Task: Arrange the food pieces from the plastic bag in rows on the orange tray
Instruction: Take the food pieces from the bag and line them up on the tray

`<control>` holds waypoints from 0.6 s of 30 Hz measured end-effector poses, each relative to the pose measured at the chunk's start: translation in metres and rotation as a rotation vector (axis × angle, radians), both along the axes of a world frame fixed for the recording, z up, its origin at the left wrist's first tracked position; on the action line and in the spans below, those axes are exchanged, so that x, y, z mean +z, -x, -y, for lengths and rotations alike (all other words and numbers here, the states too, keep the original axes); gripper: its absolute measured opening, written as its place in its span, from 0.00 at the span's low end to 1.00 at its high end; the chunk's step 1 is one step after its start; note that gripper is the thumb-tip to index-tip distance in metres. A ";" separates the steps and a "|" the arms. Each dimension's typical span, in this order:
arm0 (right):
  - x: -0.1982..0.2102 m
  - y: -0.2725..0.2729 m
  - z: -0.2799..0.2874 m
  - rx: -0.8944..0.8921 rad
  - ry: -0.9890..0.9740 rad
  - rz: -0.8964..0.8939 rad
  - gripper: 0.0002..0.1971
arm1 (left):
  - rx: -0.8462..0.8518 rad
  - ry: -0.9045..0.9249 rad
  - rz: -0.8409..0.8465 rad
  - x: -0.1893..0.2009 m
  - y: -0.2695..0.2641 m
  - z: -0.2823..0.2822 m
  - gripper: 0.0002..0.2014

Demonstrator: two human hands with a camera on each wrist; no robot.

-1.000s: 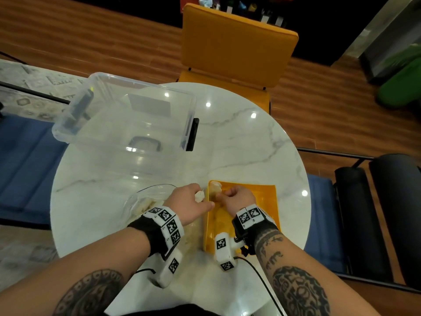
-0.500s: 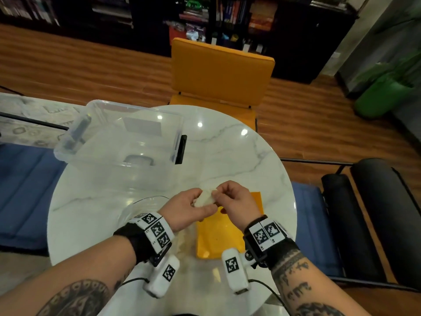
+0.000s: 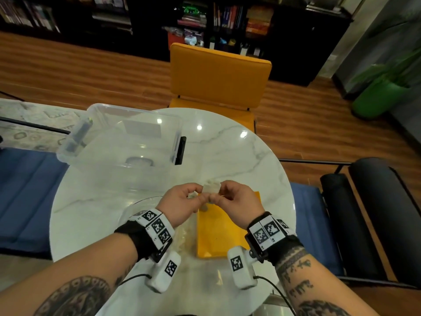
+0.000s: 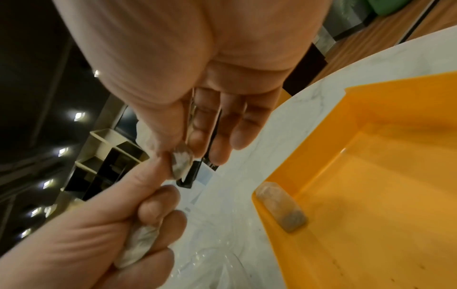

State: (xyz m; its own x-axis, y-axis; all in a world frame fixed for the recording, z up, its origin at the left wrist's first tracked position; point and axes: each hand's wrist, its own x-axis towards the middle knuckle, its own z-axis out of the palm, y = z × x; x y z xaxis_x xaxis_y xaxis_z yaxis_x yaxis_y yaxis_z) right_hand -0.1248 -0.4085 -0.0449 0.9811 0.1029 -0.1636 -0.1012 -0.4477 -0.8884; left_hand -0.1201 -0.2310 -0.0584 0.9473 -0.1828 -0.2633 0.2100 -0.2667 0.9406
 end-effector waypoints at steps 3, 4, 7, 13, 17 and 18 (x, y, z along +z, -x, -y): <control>-0.018 -0.003 0.000 -0.047 0.049 -0.018 0.09 | 0.040 -0.064 -0.026 -0.011 -0.002 -0.004 0.03; -0.023 -0.004 0.002 -0.078 0.063 -0.028 0.08 | 0.052 -0.109 -0.031 -0.014 -0.003 -0.007 0.04; -0.046 -0.008 0.009 -0.129 0.129 -0.116 0.03 | 0.071 -0.303 -0.070 -0.030 -0.007 -0.017 0.06; -0.085 -0.012 0.004 -0.022 0.393 -0.277 0.07 | -0.036 -0.535 -0.138 -0.052 -0.007 -0.014 0.11; -0.098 -0.018 -0.007 -0.046 0.411 -0.346 0.06 | -0.076 -0.595 -0.149 -0.058 -0.005 -0.006 0.12; -0.100 -0.020 -0.009 -0.062 0.415 -0.356 0.06 | -0.076 -0.599 -0.157 -0.059 -0.004 -0.005 0.12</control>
State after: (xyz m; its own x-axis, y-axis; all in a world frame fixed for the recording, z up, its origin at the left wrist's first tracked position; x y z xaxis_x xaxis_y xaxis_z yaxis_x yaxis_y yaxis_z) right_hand -0.1051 -0.3995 -0.1453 0.8597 -0.0971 -0.5014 -0.4008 -0.7369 -0.5444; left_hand -0.1162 -0.2255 -0.1176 0.8793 -0.0257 -0.4756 0.2929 -0.7582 0.5825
